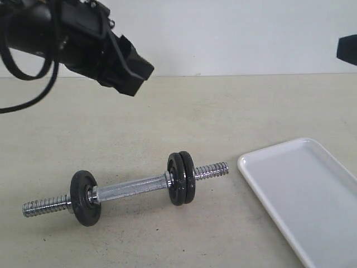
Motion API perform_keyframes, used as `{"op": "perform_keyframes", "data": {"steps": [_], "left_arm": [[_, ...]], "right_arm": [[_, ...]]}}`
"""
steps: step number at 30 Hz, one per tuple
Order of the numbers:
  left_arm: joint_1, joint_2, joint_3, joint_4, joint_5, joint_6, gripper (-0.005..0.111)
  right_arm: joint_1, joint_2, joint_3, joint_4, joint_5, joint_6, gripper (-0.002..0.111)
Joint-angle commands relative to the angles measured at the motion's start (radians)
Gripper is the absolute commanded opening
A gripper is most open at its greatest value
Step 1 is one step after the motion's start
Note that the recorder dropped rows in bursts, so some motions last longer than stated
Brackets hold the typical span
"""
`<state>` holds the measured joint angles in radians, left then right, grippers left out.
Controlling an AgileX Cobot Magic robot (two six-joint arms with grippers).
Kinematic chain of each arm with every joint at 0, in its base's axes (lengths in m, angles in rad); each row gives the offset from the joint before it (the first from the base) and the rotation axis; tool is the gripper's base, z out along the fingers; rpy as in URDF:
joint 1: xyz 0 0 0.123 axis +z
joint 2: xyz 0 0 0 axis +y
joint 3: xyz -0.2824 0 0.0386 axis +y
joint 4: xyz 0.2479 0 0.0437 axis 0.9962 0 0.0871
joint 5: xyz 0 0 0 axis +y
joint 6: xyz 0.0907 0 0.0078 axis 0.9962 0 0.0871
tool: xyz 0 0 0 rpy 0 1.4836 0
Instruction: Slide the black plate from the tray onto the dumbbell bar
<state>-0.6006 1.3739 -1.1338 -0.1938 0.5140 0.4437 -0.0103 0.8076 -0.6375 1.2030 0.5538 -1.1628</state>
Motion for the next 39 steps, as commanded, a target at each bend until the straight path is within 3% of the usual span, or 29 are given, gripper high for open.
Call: {"op": "perform_keyframes", "data": {"steps": [1, 6, 15, 24, 31, 39], "left_arm": [[-0.001, -0.098, 0.038, 0.012, 0.024, -0.024, 0.04], [-0.001, -0.211, 0.129, 0.043, 0.032, -0.065, 0.04], [-0.001, -0.455, 0.345, 0.167, -0.017, -0.283, 0.039], [-0.001, -0.779, 0.677, 0.194, -0.055, -0.507, 0.033], [-0.001, -0.934, 0.895, 0.176, -0.156, -0.717, 0.033], [-0.001, -0.962, 1.044, 0.123, -0.388, -0.733, 0.033]], "right_arm": [[-0.003, -0.112, 0.084, -0.012, -0.034, 0.005, 0.0], [-0.003, -0.239, 0.159, -0.012, -0.038, 0.005, 0.0], [-0.003, -0.468, 0.23, -0.054, -0.032, 0.073, 0.0], [-0.003, -0.689, 0.23, -0.28, 0.094, 0.366, 0.0], [-0.003, -0.802, 0.245, -0.318, 0.185, 0.487, 0.0], [-0.003, -0.808, 0.358, -0.255, 0.109, 0.592, 0.0]]}}
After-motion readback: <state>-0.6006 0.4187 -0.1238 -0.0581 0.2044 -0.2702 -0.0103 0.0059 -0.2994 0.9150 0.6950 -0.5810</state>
